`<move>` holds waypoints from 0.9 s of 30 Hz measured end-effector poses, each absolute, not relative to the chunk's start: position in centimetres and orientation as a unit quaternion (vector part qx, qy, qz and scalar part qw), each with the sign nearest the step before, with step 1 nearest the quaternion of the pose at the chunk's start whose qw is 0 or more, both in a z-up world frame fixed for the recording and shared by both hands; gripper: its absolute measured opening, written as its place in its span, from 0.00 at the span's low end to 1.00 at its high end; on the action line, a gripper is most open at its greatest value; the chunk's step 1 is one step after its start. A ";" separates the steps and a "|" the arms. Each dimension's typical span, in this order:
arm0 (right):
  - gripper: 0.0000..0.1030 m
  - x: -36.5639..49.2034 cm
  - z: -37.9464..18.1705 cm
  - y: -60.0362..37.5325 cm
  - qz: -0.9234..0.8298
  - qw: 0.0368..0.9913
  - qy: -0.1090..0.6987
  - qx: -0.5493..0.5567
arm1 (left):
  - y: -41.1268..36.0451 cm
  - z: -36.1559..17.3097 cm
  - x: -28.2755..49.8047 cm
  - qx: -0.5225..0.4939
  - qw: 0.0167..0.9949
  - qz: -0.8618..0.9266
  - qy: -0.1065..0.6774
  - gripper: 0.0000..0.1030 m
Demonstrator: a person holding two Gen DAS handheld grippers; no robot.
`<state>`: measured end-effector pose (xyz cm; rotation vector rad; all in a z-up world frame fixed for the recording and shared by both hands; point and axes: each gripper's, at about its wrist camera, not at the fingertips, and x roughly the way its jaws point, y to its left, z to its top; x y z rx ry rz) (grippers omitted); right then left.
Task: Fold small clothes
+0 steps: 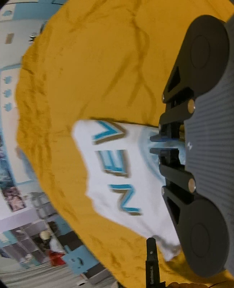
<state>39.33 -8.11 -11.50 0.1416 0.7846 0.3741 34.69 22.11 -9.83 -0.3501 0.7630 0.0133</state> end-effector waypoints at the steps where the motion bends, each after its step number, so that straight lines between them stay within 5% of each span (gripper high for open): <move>1: 0.03 39.7 -11.3 -7.9 0.184 0.904 0.379 0.069 | 22.2 -9.6 35.3 -0.174 0.914 0.001 0.366 0.26; 6: 0.04 41.5 -13.7 -6.8 0.176 0.896 0.406 0.047 | 22.0 -12.3 38.8 -0.159 0.904 0.018 0.397 0.25; 10: 0.02 42.0 -16.1 -6.4 0.180 0.891 0.416 0.025 | 22.1 -15.0 38.9 -0.136 0.898 0.036 0.416 0.36; 17: 0.03 42.9 -15.9 -6.8 0.181 0.884 0.429 0.043 | 23.6 -14.3 38.5 -0.182 0.891 0.027 0.416 0.36; 19: 0.14 43.3 -14.9 -7.7 0.184 0.881 0.431 0.066 | 24.1 -13.4 38.2 -0.201 0.894 0.014 0.401 0.38; 21: 0.43 43.5 -13.9 -8.6 0.184 0.886 0.418 0.083 | 25.2 -12.5 38.4 -0.237 0.898 -0.007 0.370 0.54; 23: 0.48 44.1 -13.2 -9.6 0.189 0.885 0.411 0.111 | 26.6 -12.2 39.0 -0.287 0.892 -0.020 0.350 0.69; 27: 0.61 45.9 -13.3 -11.8 0.189 0.870 0.414 0.188 | 29.1 -13.8 41.3 -0.373 0.858 -0.018 0.352 0.70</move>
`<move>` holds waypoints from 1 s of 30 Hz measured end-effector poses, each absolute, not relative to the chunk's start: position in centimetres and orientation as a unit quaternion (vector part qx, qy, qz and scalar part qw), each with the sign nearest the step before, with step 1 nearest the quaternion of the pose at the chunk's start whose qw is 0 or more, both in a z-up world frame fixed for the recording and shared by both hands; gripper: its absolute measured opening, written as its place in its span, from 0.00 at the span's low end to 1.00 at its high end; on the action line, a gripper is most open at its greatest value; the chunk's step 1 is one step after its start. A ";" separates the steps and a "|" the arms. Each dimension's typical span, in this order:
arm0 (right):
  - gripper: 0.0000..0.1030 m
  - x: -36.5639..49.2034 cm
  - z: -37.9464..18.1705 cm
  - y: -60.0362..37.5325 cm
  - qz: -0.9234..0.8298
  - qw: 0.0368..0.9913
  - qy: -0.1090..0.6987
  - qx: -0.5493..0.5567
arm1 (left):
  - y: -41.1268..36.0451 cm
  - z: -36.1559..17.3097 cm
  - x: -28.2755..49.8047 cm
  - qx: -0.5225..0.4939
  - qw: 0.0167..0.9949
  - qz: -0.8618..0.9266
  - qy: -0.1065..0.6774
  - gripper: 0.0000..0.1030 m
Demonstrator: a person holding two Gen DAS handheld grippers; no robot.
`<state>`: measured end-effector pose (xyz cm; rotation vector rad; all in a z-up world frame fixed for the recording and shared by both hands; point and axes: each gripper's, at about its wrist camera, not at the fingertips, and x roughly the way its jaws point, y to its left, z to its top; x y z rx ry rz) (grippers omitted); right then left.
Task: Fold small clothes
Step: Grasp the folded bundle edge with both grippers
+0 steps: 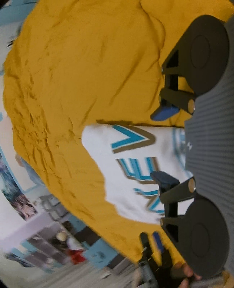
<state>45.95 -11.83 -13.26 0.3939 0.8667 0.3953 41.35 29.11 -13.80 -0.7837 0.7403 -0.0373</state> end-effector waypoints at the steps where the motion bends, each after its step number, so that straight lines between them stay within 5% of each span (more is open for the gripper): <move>1: 0.62 46.4 -13.4 -12.3 0.184 0.867 0.415 0.202 | 29.7 -14.5 42.0 -0.394 0.847 -0.014 0.355 0.71; 10: 0.67 49.6 -16.2 -14.5 0.181 0.838 0.425 0.289 | 30.7 -18.1 46.4 -0.439 0.822 -0.033 0.362 0.69; 19: 0.66 54.8 -18.9 -14.9 0.195 0.801 0.431 0.366 | 29.9 -18.3 48.4 -0.412 0.830 -0.069 0.369 0.38; 22: 0.56 56.7 -19.6 -15.0 0.194 0.792 0.437 0.381 | 30.0 -18.3 48.0 -0.409 0.833 -0.072 0.366 0.33; 25: 0.32 58.1 -20.3 -15.1 0.199 0.774 0.442 0.407 | 29.7 -17.9 47.8 -0.401 0.839 -0.072 0.361 0.27; 26: 0.13 58.5 -20.5 -15.0 0.206 0.768 0.442 0.415 | 29.5 -17.6 47.9 -0.396 0.843 -0.071 0.358 0.27; 30: 0.03 58.1 -18.8 -14.4 0.216 0.786 0.434 0.384 | 28.3 -15.7 47.4 -0.362 0.862 -0.067 0.348 0.24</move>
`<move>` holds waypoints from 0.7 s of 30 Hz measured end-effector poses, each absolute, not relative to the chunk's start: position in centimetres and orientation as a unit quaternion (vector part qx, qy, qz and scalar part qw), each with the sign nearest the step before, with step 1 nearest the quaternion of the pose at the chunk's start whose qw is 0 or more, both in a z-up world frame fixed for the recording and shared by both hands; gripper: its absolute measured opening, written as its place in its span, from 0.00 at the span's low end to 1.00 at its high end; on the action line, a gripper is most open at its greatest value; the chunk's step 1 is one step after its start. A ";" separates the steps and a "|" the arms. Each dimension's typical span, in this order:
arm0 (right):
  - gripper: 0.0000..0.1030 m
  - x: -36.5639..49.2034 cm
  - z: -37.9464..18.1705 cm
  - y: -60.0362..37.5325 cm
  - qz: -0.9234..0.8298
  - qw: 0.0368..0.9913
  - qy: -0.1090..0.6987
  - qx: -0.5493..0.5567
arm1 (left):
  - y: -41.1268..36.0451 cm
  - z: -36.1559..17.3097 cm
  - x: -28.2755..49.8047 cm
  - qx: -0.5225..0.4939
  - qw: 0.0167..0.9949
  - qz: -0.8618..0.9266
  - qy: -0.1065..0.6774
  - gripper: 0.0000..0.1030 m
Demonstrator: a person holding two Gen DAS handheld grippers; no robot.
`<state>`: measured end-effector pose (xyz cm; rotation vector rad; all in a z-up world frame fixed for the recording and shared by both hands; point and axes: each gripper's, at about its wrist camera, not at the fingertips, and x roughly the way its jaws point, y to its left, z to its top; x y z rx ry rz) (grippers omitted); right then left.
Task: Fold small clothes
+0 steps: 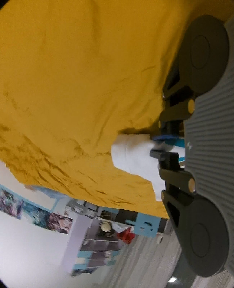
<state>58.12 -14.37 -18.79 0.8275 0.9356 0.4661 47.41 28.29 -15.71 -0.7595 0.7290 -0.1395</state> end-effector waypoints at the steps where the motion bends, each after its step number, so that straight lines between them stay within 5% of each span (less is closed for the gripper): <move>1: 0.03 57.8 -17.9 -14.2 0.220 0.792 0.428 0.375 | 28.1 -15.2 47.2 -0.358 0.866 -0.067 0.344 0.24; 21: 0.00 36.6 4.8 -18.3 0.289 0.887 0.220 0.286 | 20.9 3.0 28.6 -0.300 0.935 -0.124 0.145 0.23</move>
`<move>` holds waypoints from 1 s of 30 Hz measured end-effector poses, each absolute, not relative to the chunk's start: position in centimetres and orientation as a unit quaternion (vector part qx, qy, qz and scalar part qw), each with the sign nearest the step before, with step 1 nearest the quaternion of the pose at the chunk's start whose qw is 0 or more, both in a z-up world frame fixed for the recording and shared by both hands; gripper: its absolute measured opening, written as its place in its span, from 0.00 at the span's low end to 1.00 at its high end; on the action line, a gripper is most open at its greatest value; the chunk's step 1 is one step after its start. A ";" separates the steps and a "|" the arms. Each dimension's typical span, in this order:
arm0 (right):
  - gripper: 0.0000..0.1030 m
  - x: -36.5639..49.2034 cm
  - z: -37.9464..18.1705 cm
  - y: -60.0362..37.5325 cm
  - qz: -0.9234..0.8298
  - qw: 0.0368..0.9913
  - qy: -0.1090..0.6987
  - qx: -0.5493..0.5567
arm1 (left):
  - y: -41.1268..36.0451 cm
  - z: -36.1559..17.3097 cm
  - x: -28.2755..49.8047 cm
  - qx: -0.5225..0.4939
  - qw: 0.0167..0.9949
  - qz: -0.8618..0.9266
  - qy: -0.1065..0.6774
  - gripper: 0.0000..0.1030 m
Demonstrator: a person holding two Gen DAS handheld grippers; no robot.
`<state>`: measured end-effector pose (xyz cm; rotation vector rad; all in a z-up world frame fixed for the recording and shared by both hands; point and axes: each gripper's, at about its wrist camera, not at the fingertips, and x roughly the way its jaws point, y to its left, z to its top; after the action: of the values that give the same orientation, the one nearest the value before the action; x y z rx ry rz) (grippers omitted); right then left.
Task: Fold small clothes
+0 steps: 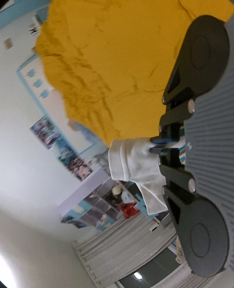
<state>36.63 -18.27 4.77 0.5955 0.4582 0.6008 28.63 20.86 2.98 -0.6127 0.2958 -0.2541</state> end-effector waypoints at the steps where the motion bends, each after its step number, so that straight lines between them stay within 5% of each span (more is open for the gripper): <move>1: 0.00 35.2 5.8 -18.9 0.291 0.889 0.209 0.286 | 20.3 3.7 27.7 -0.300 0.935 -0.131 0.136 0.23; 9: 0.00 25.0 11.0 -24.5 0.277 0.907 0.167 0.269 | 16.4 6.5 22.6 -0.284 0.934 -0.181 0.123 0.23; 16: 0.00 20.2 9.3 -27.6 0.254 0.905 0.200 0.277 | 14.4 3.8 21.3 -0.285 0.922 -0.191 0.177 0.23; 30: 0.00 31.6 -1.5 -25.8 0.197 0.883 0.321 0.278 | 15.6 -5.4 31.8 -0.272 0.896 -0.152 0.315 0.22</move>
<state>31.61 -25.82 -1.52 0.5797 0.6686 0.4107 31.76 15.62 -5.41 -0.5641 0.6532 -0.3148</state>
